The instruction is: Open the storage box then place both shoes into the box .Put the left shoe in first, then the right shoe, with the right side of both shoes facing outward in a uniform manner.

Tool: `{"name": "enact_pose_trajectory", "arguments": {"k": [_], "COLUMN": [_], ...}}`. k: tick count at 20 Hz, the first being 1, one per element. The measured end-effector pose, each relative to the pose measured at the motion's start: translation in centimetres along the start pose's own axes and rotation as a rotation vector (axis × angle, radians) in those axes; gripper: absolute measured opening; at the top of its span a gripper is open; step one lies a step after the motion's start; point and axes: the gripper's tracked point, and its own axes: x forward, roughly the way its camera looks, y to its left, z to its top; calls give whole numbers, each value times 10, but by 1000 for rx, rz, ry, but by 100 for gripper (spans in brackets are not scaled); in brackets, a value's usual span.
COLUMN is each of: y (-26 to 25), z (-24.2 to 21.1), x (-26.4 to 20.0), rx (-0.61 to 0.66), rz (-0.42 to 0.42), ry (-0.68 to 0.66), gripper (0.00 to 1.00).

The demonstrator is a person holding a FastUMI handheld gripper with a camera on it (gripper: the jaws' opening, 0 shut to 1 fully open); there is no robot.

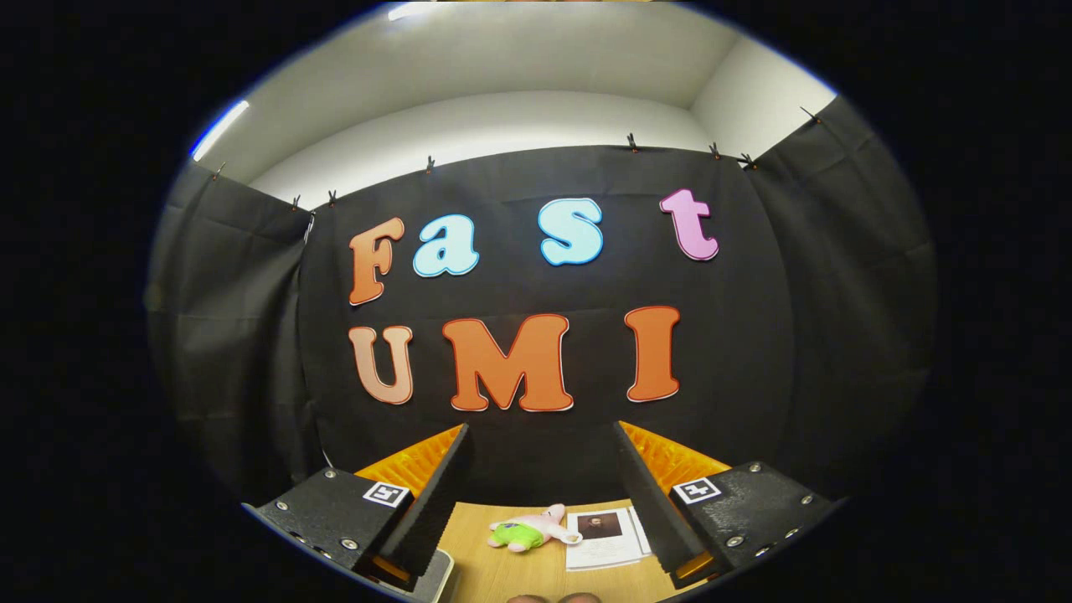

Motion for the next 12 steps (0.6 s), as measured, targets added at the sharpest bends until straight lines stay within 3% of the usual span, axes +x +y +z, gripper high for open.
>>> {"name": "enact_pose_trajectory", "arguments": {"k": [12], "y": [42], "z": [-58], "x": [-3], "rx": [42], "rz": [153], "ry": [184], "gripper": [98]}}
